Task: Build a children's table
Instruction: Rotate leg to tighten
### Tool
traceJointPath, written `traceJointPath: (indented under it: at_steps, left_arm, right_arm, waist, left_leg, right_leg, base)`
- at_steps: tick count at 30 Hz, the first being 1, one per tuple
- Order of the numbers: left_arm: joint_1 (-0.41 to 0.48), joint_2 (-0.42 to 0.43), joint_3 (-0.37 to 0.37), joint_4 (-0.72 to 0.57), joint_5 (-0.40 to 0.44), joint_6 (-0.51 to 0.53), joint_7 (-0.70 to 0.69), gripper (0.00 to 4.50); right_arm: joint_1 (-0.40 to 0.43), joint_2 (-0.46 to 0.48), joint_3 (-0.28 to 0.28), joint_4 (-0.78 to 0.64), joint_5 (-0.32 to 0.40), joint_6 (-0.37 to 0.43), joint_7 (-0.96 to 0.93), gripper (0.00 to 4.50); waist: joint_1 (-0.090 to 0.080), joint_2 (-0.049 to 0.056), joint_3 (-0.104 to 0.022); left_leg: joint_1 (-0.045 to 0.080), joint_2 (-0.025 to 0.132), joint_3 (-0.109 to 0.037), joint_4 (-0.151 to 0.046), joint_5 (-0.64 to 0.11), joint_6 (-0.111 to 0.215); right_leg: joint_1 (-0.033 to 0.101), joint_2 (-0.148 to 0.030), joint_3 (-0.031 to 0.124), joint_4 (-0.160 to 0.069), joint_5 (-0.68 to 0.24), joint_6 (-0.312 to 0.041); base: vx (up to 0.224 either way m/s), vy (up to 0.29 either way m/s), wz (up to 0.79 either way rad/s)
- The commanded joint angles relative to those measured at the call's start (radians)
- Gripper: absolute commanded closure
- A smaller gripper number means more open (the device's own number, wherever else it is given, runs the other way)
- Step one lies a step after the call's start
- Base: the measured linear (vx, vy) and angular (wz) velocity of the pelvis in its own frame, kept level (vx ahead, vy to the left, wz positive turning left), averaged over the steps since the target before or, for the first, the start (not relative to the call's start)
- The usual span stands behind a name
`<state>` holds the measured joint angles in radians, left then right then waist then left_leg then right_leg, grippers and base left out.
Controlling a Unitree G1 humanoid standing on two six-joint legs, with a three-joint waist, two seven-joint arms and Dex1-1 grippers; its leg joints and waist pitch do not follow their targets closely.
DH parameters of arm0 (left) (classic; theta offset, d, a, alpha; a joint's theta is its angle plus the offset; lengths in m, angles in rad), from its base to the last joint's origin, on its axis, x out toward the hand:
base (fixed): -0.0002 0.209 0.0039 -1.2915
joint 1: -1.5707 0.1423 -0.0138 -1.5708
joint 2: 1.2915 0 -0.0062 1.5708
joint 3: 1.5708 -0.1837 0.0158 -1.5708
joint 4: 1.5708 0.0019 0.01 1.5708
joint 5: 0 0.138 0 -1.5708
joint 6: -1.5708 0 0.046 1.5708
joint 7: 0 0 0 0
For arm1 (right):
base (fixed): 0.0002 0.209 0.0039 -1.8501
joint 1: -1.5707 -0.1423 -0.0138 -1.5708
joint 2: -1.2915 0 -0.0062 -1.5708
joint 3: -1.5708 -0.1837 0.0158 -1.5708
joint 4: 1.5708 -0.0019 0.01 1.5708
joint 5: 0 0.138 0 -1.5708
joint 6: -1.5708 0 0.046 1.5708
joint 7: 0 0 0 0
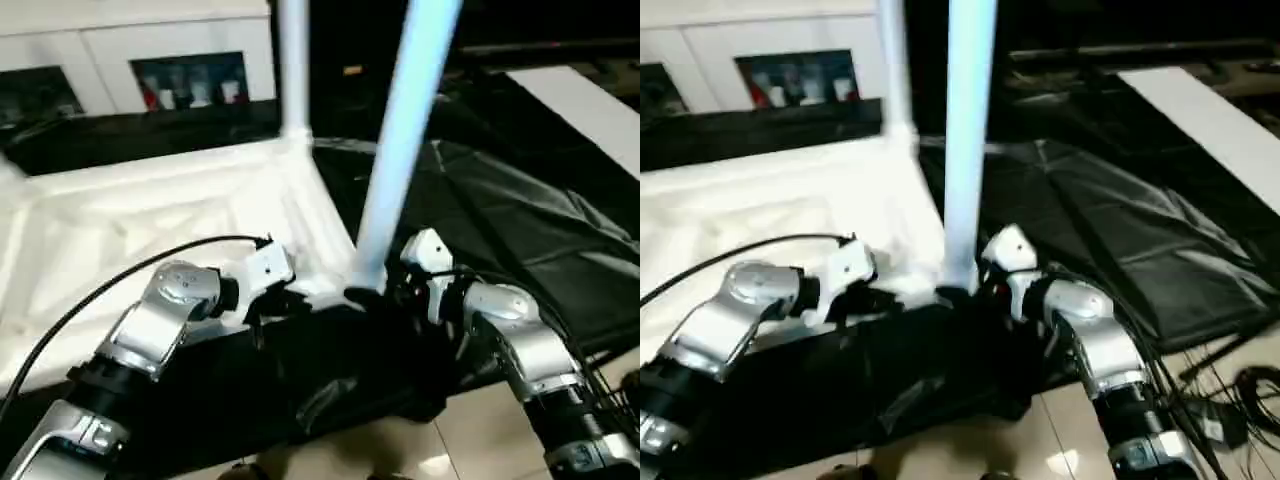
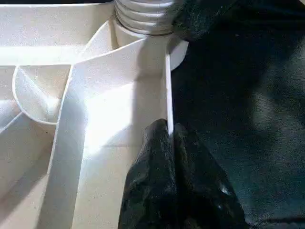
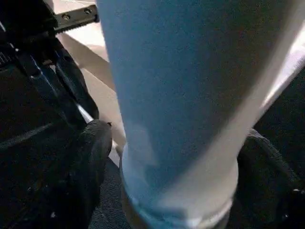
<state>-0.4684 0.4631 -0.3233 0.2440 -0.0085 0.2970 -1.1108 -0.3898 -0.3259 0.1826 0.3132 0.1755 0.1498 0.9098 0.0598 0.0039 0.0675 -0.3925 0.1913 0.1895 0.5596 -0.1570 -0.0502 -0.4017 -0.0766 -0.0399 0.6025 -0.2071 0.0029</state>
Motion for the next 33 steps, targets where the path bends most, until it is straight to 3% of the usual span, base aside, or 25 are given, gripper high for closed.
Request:
traceJointPath:
  at_steps: [1,5,10,15,23,26,29,33]
  left_arm:
    - [0.018,-0.003,-0.019,-0.016,-0.028,-0.013,-0.026,4.50]
    - [0.025,0.010,-0.021,-0.020,-0.033,-0.019,-0.037,4.50]
    - [0.027,0.013,-0.015,-0.021,-0.031,-0.022,-0.046,4.50]
    - [0.026,0.013,-0.013,-0.020,-0.029,-0.021,-0.046,4.50]
    - [0.026,0.013,-0.012,-0.012,-0.026,-0.019,-0.039,4.50]
    - [0.022,0.003,-0.010,-0.001,-0.020,-0.009,-0.020,4.50]
    - [-0.017,-0.064,-0.005,0.063,0.020,0.022,0.097,4.50]
    - [-0.071,-0.157,0.002,0.136,0.046,0.064,0.225,4.50]
  right_arm:
    - [0.003,-0.001,0.003,-0.034,0.021,0.004,0.020,0.79]
    - [0.006,-0.004,0.017,-0.026,0.001,-0.003,0.045,0.79]
    - [0.006,-0.020,0.037,-0.007,-0.031,-0.029,0.047,1.20]
    - [0.001,-0.021,0.042,0.008,-0.043,-0.038,0.032,1.71]
    - [0.008,-0.011,0.036,0.040,-0.060,-0.047,0.010,1.80]
    - [0.009,0.017,0.010,0.070,-0.051,-0.022,-0.046,1.80]
    - [0.007,0.103,-0.042,0.144,-0.043,0.025,-0.208,1.80]
    - [-0.021,0.209,-0.088,0.224,-0.048,0.042,-0.406,1.81]
  waist:
    - [0.000,-0.004,-0.051]
    - [0.000,-0.004,-0.050]
    - [0.001,-0.006,-0.050]
    - [0.000,-0.005,-0.050]
    - [0.000,-0.006,-0.051]
    - [-0.001,-0.006,-0.048]
    - [-0.006,-0.005,-0.042]
    - [-0.008,-0.004,-0.037]
  left_leg:
    - [0.026,0.039,-0.010,-0.052,-0.156,0.085]
    - [0.025,0.038,-0.010,-0.053,-0.172,0.066]
    - [0.025,0.037,-0.009,-0.052,-0.175,0.057]
    - [0.025,0.037,-0.009,-0.052,-0.174,0.060]
    - [0.024,0.036,-0.009,-0.050,-0.163,0.067]
    - [0.025,0.036,-0.009,-0.052,-0.186,0.061]
    - [0.031,0.038,-0.012,-0.062,-0.259,0.015]
    - [0.038,0.038,-0.013,-0.069,-0.328,-0.019]
  right_leg:
    - [0.045,-0.053,0.035,-0.055,-0.008,-0.264]
    - [0.043,-0.054,0.037,-0.057,-0.048,-0.249]
    - [0.042,-0.055,0.038,-0.059,-0.072,-0.238]
    - [0.042,-0.054,0.039,-0.058,-0.060,-0.241]
    - [0.043,-0.053,0.038,-0.056,-0.048,-0.244]
    - [0.041,-0.054,0.039,-0.060,-0.086,-0.241]
    - [0.034,-0.057,0.041,-0.072,-0.222,-0.220]
    - [0.023,-0.058,0.043,-0.085,-0.322,-0.187]
  base:
    - [0.000,0.000,0.00]
    - [0.000,0.000,0.00]
    - [0.000,0.000,0.00]
    - [0.000,0.000,0.00]
    - [0.000,0.000,0.00]
    - [0.000,0.000,0.00]
    - [0.000,0.000,0.00]
    - [0.000,0.000,0.00]
